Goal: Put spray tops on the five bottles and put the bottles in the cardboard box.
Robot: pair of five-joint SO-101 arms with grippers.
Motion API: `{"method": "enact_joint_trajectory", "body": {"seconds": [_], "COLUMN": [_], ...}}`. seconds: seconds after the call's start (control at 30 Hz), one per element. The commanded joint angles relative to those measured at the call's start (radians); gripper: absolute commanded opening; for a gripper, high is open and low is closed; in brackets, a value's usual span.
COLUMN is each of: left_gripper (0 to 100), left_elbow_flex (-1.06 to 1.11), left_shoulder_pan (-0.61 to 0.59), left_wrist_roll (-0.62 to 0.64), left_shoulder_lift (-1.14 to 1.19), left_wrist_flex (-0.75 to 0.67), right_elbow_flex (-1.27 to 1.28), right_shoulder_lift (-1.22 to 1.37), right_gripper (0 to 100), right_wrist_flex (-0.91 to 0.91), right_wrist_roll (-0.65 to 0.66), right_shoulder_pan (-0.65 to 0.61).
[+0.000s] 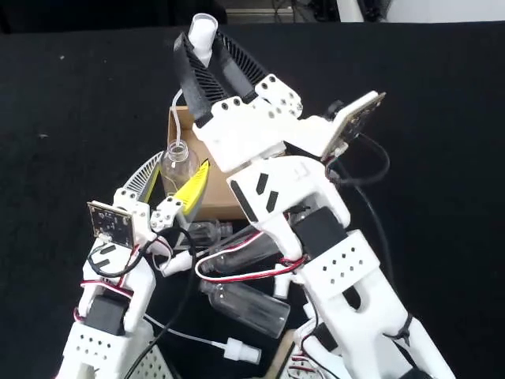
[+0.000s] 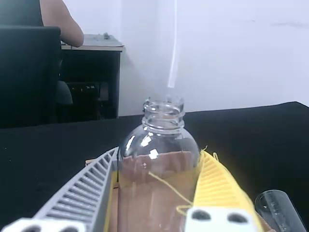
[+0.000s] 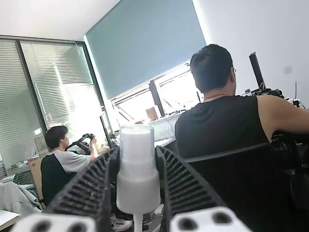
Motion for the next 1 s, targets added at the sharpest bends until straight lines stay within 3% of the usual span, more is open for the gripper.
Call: {"method": "enact_joint_trajectory", "body": {"seconds": [0.0, 0.33, 0.5, 0.7, 0.83, 0.97], "left_gripper": [3, 3, 3, 3, 3, 3], "left_elbow_flex": [0.022, 0.022, 0.022, 0.022, 0.022, 0.022], "left_shoulder_pan": [0.001, 0.001, -0.001, -0.001, -0.001, -0.001], "left_wrist_roll": [0.003, 0.003, 0.003, 0.003, 0.003, 0.003], "left_shoulder_lift": [-0.017, -0.017, -0.017, -0.017, -0.017, -0.017], "left_wrist_flex": [-0.003, -0.003, -0.005, -0.005, -0.005, -0.003], "right_elbow_flex": [-0.030, 0.001, 0.050, 0.096, 0.099, 0.071], "right_shoulder_lift": [-0.036, -0.035, -0.038, -0.058, -0.105, -0.153], "right_gripper": [1.1, 1.1, 1.1, 1.1, 3.6, 16.6], "right_wrist_flex": [-0.014, -0.011, -0.011, -0.003, 0.152, 0.334], "right_wrist_roll": [0.002, 0.003, 0.110, 0.126, 0.130, 0.158], "right_shoulder_pan": [-0.014, -0.014, -0.015, -0.077, -0.164, -0.175]}}
